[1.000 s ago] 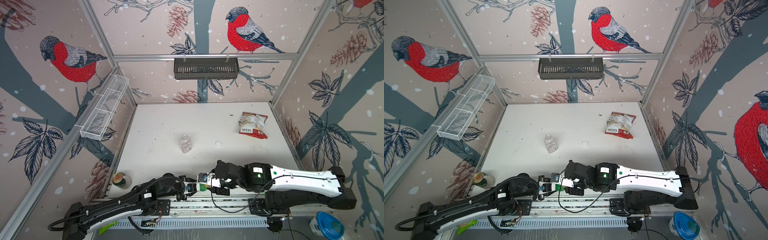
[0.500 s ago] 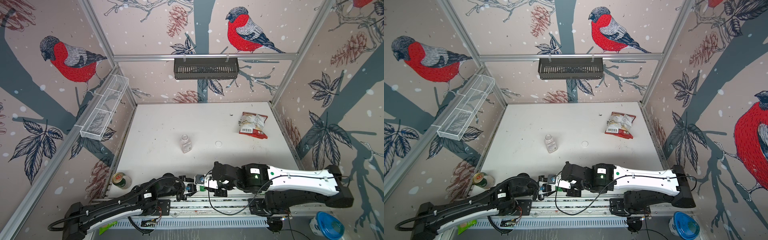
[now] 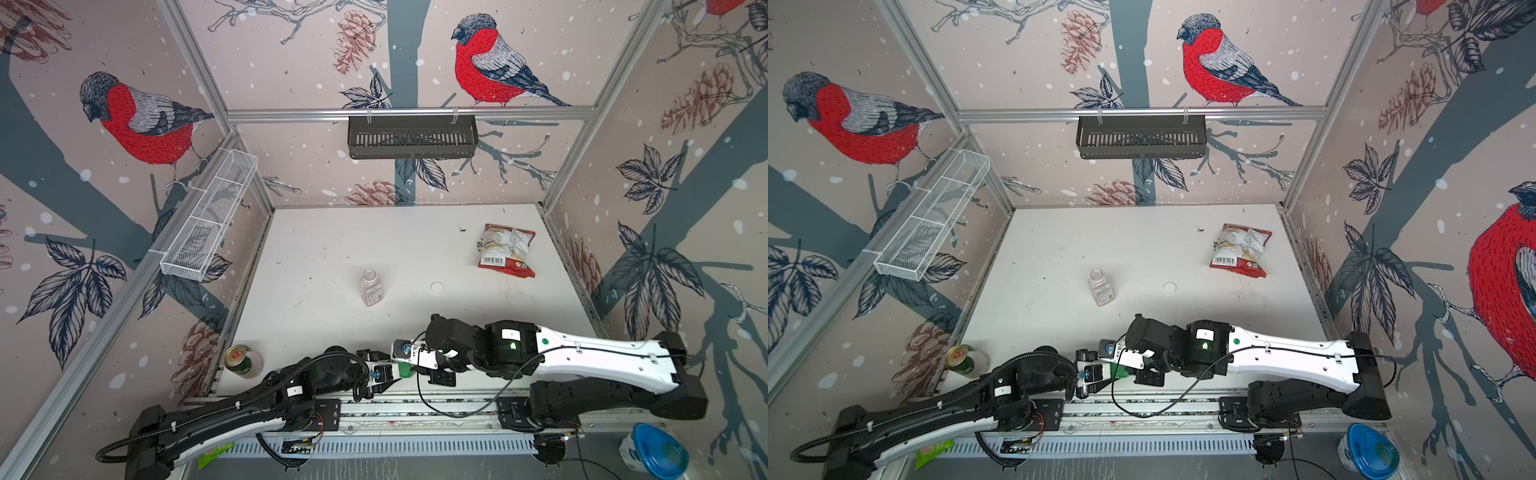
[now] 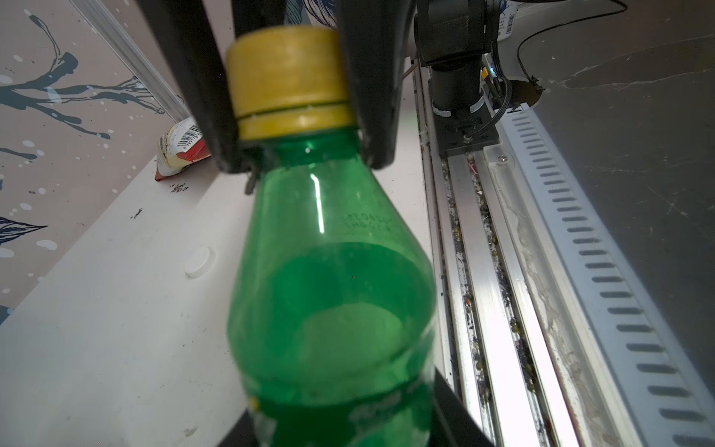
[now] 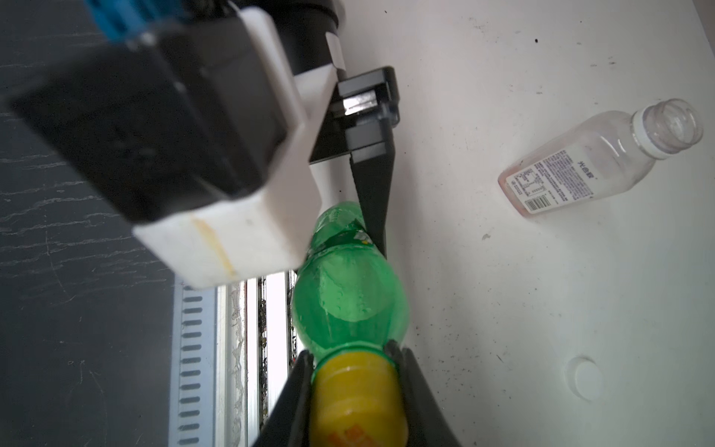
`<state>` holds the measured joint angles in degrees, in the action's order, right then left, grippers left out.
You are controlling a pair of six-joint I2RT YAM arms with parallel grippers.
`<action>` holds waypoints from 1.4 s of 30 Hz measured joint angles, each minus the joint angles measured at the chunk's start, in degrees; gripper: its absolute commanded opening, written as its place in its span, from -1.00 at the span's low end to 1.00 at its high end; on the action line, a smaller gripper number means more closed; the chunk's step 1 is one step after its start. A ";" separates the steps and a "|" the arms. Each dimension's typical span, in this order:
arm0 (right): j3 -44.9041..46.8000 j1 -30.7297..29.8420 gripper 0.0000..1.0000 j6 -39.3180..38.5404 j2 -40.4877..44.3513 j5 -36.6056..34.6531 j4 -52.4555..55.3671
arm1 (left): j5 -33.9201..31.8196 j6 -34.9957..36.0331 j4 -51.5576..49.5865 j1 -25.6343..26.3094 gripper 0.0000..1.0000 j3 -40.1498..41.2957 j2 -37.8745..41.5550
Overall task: Screw on the bottle caps
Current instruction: Place the plastic bottle at the center of the table.
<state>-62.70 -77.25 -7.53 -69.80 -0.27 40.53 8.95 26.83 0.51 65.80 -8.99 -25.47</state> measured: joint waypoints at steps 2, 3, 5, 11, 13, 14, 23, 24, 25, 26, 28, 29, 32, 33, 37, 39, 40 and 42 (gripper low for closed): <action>-0.02 0.63 -0.83 0.17 0.02 0.15 0.24 | -0.07 0.00 0.39 0.00 0.21 0.00 0.24; -0.02 0.79 -0.84 0.20 0.04 0.11 0.35 | -0.07 0.00 0.66 0.00 0.32 0.00 0.35; -0.02 0.96 -0.84 0.39 0.04 -0.35 0.61 | 0.17 0.00 0.81 0.02 0.43 0.00 0.37; -0.04 1.49 -0.84 1.11 0.24 -0.81 1.05 | 0.57 0.00 0.81 0.04 0.50 0.00 0.63; -0.15 2.16 -0.84 1.42 0.39 -0.52 1.49 | 0.46 0.02 1.03 0.04 0.51 0.00 0.68; -0.33 2.62 -0.84 1.44 0.44 -0.31 1.99 | 0.37 0.02 1.25 0.00 0.51 0.00 0.70; -1.97 8.90 -0.85 3.93 0.42 -2.38 6.71 | 0.20 0.37 2.05 0.04 0.58 0.00 1.14; -2.29 9.86 -0.86 4.42 0.28 -2.43 7.32 | 0.20 0.37 2.10 0.04 0.59 0.00 1.18; -2.58 10.67 -0.86 4.63 0.15 -2.43 7.85 | 0.22 0.37 2.12 0.04 0.59 0.00 1.18; -2.93 11.98 -0.87 5.05 0.02 -2.49 8.39 | 0.22 0.37 2.12 0.04 0.59 0.00 1.18; -3.58 14.73 -0.88 6.19 -0.11 -2.95 9.25 | 0.22 0.37 2.12 0.04 0.60 0.00 1.18; -4.00 16.24 -0.88 6.40 -0.22 -2.93 9.94 | 0.22 0.37 2.12 0.04 0.61 0.00 1.18; -5.33 21.24 -0.88 7.67 -0.85 -2.93 11.54 | 0.22 0.37 2.12 0.04 0.61 0.00 1.29; -5.66 22.75 -0.88 7.85 -0.98 -2.91 11.76 | 0.22 0.37 2.12 0.04 0.61 0.00 1.31; -6.49 27.19 -0.87 9.25 -1.14 -2.75 12.79 | 0.22 0.37 2.14 0.04 0.61 0.00 1.57; -6.88 29.77 -0.87 10.14 -1.22 -1.81 12.81 | 0.24 0.37 2.14 0.04 0.61 0.00 1.79; -6.88 30.88 -0.86 10.54 -1.18 -1.77 12.76 | 0.24 0.37 2.12 0.04 0.61 0.00 1.90; -6.75 33.46 -0.86 11.15 -1.18 -2.40 12.85 | 0.26 0.37 2.12 0.04 0.61 0.00 2.27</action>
<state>-69.45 -43.79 3.62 -70.98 -2.68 53.39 9.21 27.20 2.63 65.84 -8.99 -23.20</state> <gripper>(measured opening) 0.295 0.803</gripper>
